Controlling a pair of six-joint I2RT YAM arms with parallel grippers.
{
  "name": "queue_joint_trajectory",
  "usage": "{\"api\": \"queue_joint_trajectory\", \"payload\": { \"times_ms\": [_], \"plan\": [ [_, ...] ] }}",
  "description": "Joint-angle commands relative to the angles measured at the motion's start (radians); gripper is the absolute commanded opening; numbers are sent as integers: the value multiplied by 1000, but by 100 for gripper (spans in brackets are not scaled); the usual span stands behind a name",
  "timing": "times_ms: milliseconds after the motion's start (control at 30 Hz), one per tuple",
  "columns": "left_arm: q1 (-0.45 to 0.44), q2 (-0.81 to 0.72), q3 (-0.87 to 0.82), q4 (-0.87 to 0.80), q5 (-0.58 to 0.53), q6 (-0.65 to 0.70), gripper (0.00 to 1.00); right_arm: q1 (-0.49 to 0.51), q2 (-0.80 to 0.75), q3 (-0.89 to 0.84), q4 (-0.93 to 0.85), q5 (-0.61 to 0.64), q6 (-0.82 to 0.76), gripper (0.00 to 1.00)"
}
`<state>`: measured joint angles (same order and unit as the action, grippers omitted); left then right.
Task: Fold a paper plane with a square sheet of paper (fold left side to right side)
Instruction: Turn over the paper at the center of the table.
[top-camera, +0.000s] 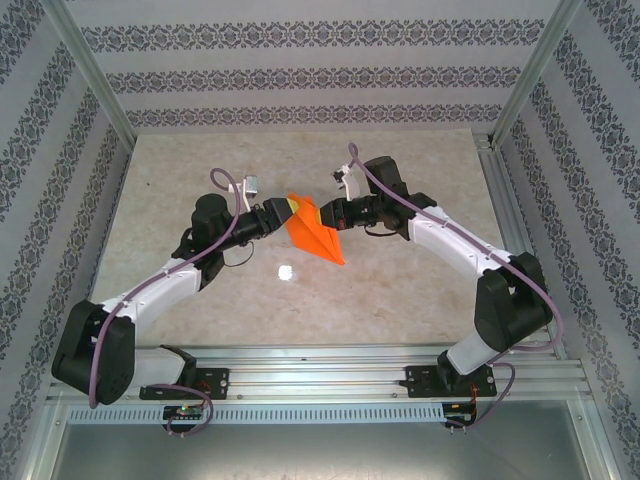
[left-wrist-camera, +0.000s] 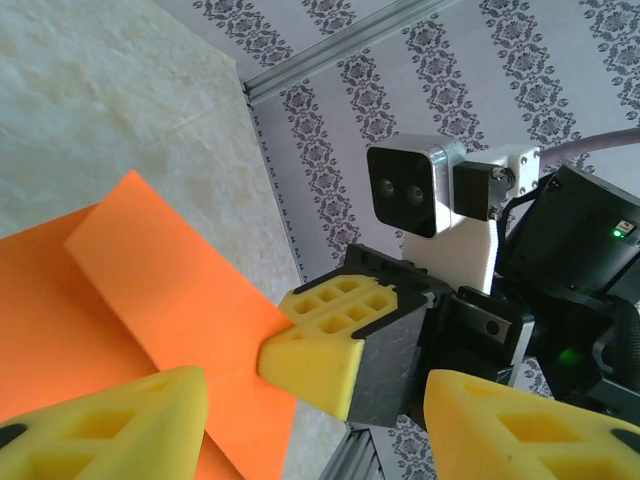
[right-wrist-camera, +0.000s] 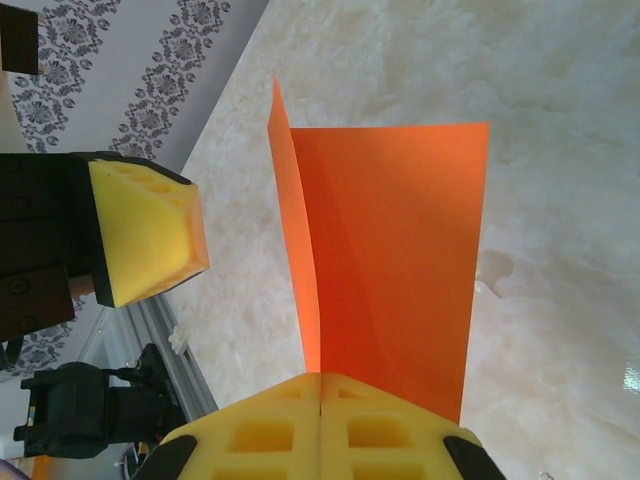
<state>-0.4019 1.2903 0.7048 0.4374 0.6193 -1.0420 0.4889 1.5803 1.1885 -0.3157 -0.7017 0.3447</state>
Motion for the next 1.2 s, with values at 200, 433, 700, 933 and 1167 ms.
{"api": "queue_joint_trajectory", "payload": {
  "times_ms": [200,433,700,933,1167],
  "plan": [
    [-23,38,20,-30,-43,12,63,15,-58,-17,41,-19,39,1],
    [-36,61,44,-24,-27,24,61,26,-60,-15,84,-65,84,1],
    [-48,76,59,-15,-17,26,38,35,-54,-26,111,-84,124,4],
    [-50,63,65,-16,-7,55,17,8,-74,-50,133,-104,170,10],
    [-52,68,93,-14,10,80,6,-79,-176,-105,133,-119,182,27]
  ]
}}
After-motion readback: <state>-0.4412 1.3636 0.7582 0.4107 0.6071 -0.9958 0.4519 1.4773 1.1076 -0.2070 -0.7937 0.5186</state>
